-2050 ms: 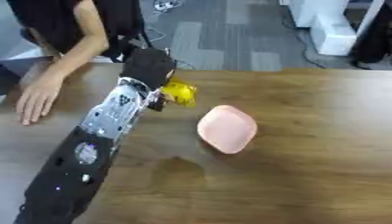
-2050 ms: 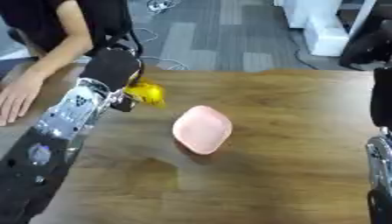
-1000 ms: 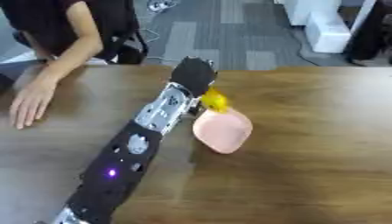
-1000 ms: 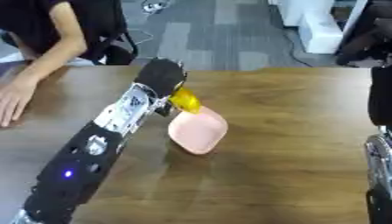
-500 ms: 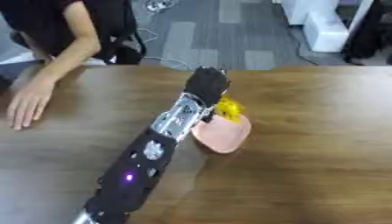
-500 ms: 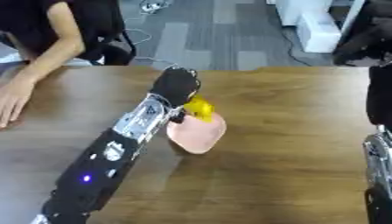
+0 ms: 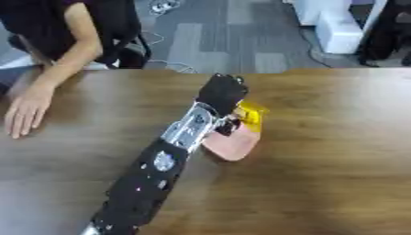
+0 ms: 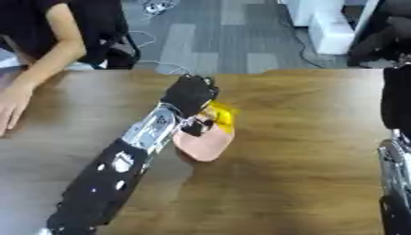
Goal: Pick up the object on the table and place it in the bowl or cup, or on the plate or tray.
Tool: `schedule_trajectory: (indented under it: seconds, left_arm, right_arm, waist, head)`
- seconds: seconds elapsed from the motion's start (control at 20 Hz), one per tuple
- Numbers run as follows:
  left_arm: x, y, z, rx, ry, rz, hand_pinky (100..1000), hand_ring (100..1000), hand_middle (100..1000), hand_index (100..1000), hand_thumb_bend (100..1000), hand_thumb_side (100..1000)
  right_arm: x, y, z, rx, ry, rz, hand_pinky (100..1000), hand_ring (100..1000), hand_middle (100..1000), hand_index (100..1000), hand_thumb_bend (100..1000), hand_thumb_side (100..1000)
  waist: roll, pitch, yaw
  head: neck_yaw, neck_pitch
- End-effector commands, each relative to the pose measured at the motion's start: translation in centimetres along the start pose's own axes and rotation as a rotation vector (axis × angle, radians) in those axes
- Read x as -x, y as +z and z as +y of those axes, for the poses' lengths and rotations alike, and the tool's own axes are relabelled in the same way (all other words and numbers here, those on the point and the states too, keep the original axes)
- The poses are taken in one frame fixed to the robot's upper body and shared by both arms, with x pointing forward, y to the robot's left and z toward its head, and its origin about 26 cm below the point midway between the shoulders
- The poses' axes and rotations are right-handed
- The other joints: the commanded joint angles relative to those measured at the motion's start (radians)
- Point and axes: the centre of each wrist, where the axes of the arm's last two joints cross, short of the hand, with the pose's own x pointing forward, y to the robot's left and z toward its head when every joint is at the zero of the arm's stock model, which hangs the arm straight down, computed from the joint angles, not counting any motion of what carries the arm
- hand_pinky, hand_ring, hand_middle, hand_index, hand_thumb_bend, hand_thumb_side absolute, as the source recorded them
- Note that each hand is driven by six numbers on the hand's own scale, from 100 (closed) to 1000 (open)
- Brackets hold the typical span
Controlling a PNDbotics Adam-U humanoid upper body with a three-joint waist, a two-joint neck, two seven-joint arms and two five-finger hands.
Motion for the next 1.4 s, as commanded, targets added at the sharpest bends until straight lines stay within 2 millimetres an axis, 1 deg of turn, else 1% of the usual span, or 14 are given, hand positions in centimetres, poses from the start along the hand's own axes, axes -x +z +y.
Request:
schedule_trajectory:
  seconds: [0.05,0.4,0.55,0.65,0.75,0.8,0.85,1.0,1.15,1.2,1.25,1.3,1.35,1.4]
  left_arm:
    - [0.3,-0.2,0.7,-0.005,-0.009,-0.023,395,595,680,695,458,389]
    - [0.5,-0.2,0.6,0.024,-0.021,-0.034,417,594,682,682,454,353]
    - [0.9,-0.2,0.7,0.033,-0.027,-0.036,428,596,680,688,430,380]
    - [1.6,0.1,0.7,0.039,0.008,-0.043,413,588,664,696,326,442]
    - [2.7,0.5,0.8,0.046,0.112,-0.061,386,575,639,710,181,528]
    - [3.3,0.7,1.0,0.049,0.164,-0.069,394,579,646,709,206,517]
    - [4.4,1.1,1.4,0.024,0.221,-0.071,348,555,603,707,100,558]
    - [8.6,3.2,3.0,-0.159,0.514,-0.052,300,532,571,702,100,625]
    - [11.8,5.4,5.8,-0.474,0.758,0.011,323,560,597,730,100,703]
    - [12.3,6.0,6.6,-0.56,0.812,0.023,327,564,601,734,100,708]
    - [12.8,6.6,7.7,-0.656,0.849,0.028,366,598,642,760,122,747]
    - [13.1,7.1,8.6,-0.727,0.878,0.029,385,625,679,785,166,755]
    - [13.2,7.5,9.7,-0.803,0.9,0.018,396,639,697,800,162,821]
    - [13.3,8.0,10.5,-0.862,0.917,0.006,401,644,703,805,184,774]
  right_arm:
    - [-0.4,-0.6,-0.3,-0.016,0.008,-0.025,420,521,724,697,100,1000]
    - [-0.4,-0.6,-0.3,-0.018,0.008,-0.025,419,520,723,696,100,1000]
    - [-0.4,-0.6,-0.3,-0.018,0.009,-0.024,419,520,723,696,100,1000]
    - [-0.4,-0.6,-0.3,-0.017,0.011,-0.023,420,521,723,697,100,1000]
    - [-0.4,-0.6,-0.4,-0.016,0.013,-0.022,420,520,722,698,100,1000]
    - [-0.4,-0.6,-0.4,-0.016,0.013,-0.021,420,520,722,698,100,1000]
    - [-0.4,-0.6,-0.4,-0.017,0.014,-0.02,418,519,721,701,100,1000]
    - [-0.5,-0.7,-0.6,-0.025,0.02,-0.016,414,516,719,696,100,1000]
    - [-0.6,-1.2,-0.8,-0.044,0.03,-0.022,412,514,718,688,115,1000]
    - [-0.6,-1.3,-0.9,-0.05,0.032,-0.026,412,513,718,687,116,1000]
    - [-0.7,-1.6,-0.9,-0.06,0.035,-0.034,410,512,717,680,100,1000]
    - [-0.7,-1.8,-1.0,-0.068,0.037,-0.041,409,511,717,677,135,1000]
    - [-0.7,-2.1,-1.0,-0.079,0.04,-0.05,407,509,716,677,108,1000]
    - [-0.8,-2.3,-1.0,-0.087,0.042,-0.057,406,508,715,677,145,1000]
  waist:
    - [-0.001,-0.007,-0.001]
    - [-0.001,-0.007,-0.001]
    - [-0.001,-0.008,0.0]
    - [0.0,-0.008,0.001]
    - [0.001,-0.008,0.002]
    - [0.002,-0.008,0.002]
    - [0.003,-0.008,0.005]
    - [0.008,-0.001,0.006]
    - [0.015,0.015,0.01]
    - [0.017,0.02,0.011]
    - [0.019,0.03,0.013]
    - [0.02,0.038,0.014]
    - [0.022,0.051,0.018]
    - [0.024,0.062,0.02]
  head:
    - [-0.003,-0.003]
    - [0.0,-0.003]
    - [-0.001,-0.003]
    - [-0.004,-0.003]
    - [-0.006,-0.003]
    - [-0.006,-0.003]
    - [-0.006,-0.003]
    - [0.001,-0.003]
    - [0.007,-0.003]
    - [0.009,-0.003]
    - [0.009,-0.003]
    - [0.01,-0.003]
    - [0.008,-0.003]
    - [0.007,-0.003]
